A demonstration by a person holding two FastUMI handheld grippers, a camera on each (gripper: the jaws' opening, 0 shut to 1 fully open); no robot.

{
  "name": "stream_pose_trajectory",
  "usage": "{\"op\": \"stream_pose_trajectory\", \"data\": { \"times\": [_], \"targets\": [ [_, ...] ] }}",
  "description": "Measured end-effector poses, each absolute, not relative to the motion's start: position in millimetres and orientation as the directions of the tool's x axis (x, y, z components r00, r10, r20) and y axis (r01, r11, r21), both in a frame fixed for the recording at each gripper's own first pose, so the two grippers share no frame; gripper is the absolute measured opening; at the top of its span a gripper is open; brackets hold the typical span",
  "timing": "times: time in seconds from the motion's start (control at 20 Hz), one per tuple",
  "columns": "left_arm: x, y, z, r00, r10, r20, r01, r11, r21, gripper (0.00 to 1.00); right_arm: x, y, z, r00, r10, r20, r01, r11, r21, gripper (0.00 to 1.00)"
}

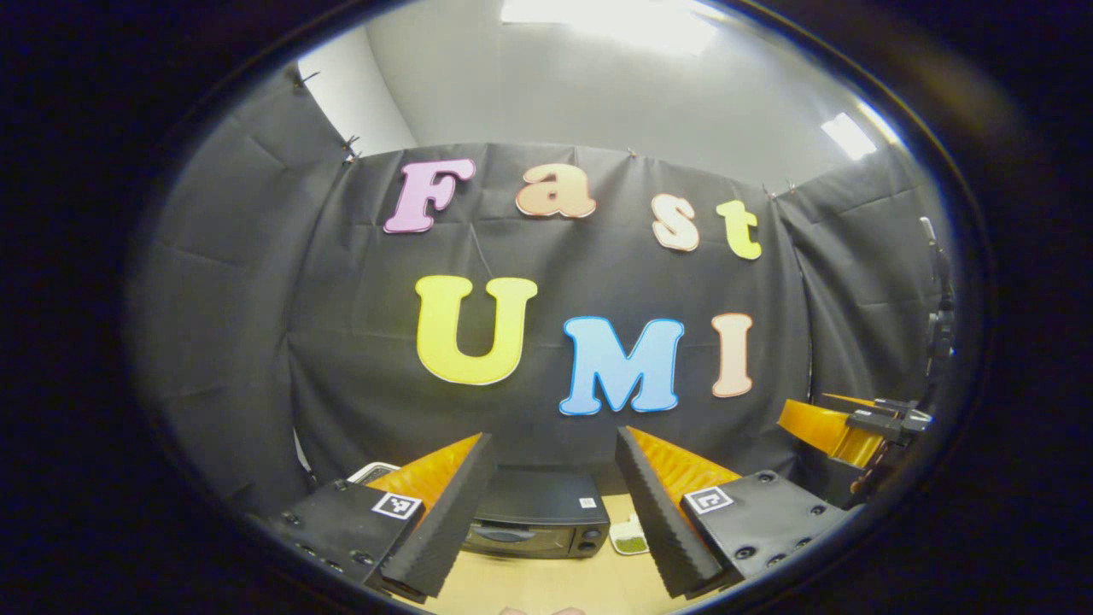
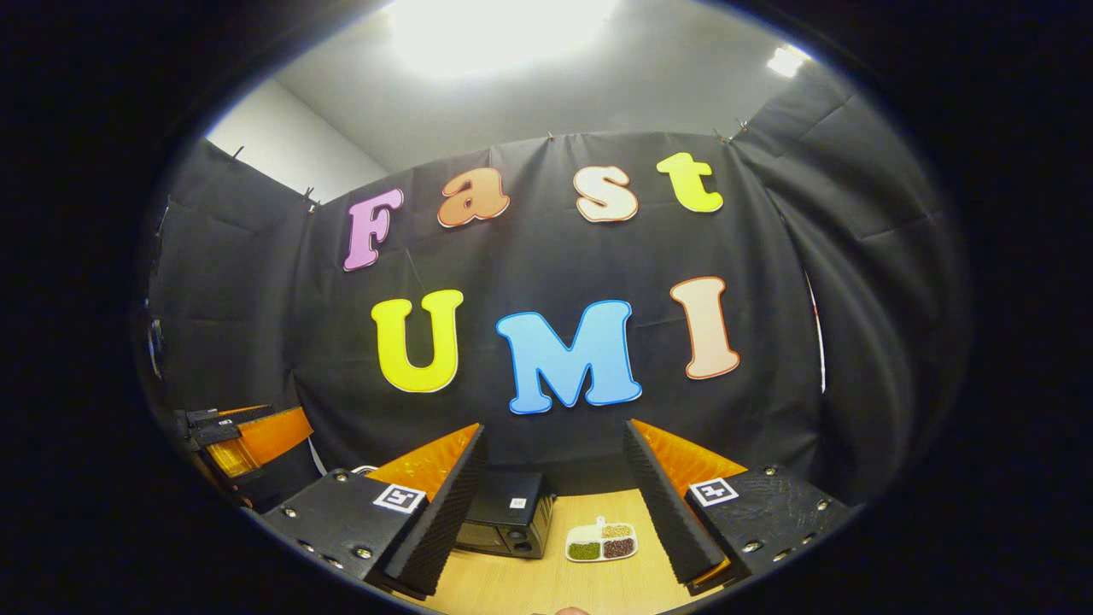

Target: Open the electric oven with the left hand, put the food in, and close the electric oven.

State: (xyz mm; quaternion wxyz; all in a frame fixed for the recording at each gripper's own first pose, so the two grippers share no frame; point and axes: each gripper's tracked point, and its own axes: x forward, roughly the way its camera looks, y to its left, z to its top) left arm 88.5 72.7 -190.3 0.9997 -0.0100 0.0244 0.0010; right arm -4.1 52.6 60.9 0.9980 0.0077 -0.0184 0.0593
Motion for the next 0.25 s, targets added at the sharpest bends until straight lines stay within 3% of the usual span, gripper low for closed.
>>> {"op": "stream_pose_trajectory", "data": {
  "times": [0.25],
  "targets": [
    [83.6, 82.1, -186.9, 0.998, 0.002, -0.055, -0.003, 1.0, -0.017, 0.92, -5.2, 59.1, 57.4, 0.995, 0.098, 0.035, -0.099, 0.995, 0.011, 0.97]
  ]
}}
